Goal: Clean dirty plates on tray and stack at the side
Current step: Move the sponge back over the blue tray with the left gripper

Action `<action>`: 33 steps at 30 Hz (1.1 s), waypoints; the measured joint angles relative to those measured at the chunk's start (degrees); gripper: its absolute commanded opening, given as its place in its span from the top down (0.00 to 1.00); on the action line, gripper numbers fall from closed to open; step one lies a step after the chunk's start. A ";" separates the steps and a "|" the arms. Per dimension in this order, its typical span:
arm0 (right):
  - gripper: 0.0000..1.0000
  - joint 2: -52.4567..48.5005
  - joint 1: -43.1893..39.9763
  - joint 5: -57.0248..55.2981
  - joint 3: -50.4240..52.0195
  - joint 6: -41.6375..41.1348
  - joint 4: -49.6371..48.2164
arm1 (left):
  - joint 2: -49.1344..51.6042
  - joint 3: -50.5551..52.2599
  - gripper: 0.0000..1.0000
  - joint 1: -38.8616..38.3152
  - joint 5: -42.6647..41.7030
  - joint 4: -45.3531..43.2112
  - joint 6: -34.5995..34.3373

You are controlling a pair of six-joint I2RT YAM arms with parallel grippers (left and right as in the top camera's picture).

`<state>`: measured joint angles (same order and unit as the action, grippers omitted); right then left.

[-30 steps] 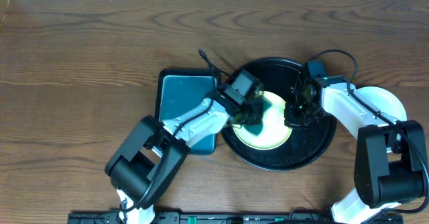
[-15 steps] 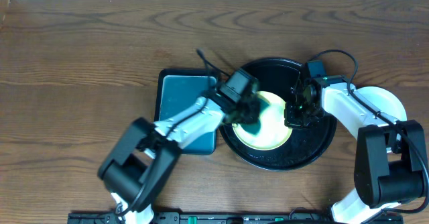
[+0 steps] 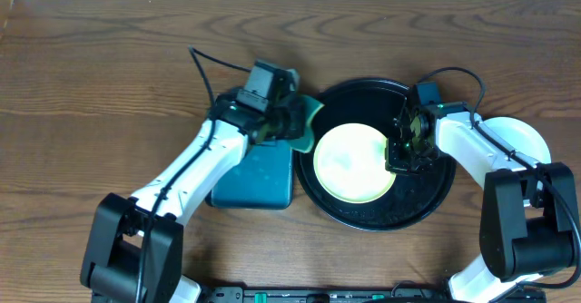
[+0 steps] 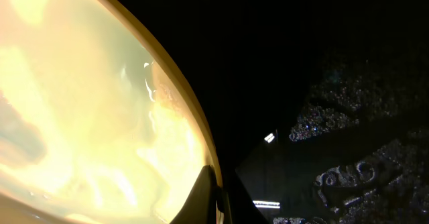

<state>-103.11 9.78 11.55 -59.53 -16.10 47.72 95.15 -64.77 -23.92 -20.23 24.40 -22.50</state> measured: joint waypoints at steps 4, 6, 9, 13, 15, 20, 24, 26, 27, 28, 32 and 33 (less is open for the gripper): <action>0.99 0.00 0.00 0.00 0.00 0.00 0.00 | 0.00 0.04 0.92 2.64 5.77 4.70 1.90; 0.99 0.00 0.00 0.00 0.00 0.00 -0.02 | 0.00 0.07 0.92 3.74 9.18 6.03 2.86; 0.99 0.00 0.00 0.00 0.00 0.00 0.00 | 0.00 0.22 0.92 4.92 13.07 6.43 3.48; 0.99 0.00 0.00 0.00 0.00 0.00 0.00 | 0.07 0.96 0.92 5.68 15.54 6.54 3.93; 0.99 0.00 0.00 0.00 0.00 0.00 0.00 | 0.26 1.33 0.92 5.81 16.20 6.51 4.20; 0.99 0.00 0.00 0.00 0.00 0.00 0.04 | 2.38 1.49 0.92 5.81 17.07 6.60 4.39; 0.99 0.00 0.00 0.00 0.00 0.00 0.04 | 4.98 1.49 0.92 5.81 17.38 6.60 4.39; 0.99 0.00 0.00 0.00 0.00 0.00 0.04 | 6.34 1.49 0.92 5.81 17.44 6.60 4.42; 0.99 0.00 0.00 0.00 0.00 0.00 0.04 | 6.99 1.49 0.92 5.81 17.44 6.60 4.42; 0.99 0.00 0.00 0.00 0.00 0.00 0.04 | 7.67 1.51 0.92 5.81 17.44 6.60 4.42; 0.99 0.00 0.00 0.00 0.00 0.00 0.04 | 9.62 1.49 0.92 5.81 17.46 6.19 4.42; 0.99 0.00 0.00 0.00 0.00 0.00 0.04 | 9.79 1.49 0.92 5.81 17.46 6.12 4.42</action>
<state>-103.11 9.78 11.55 -59.53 -16.10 47.77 104.95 -63.29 -18.11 -2.76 30.52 -18.09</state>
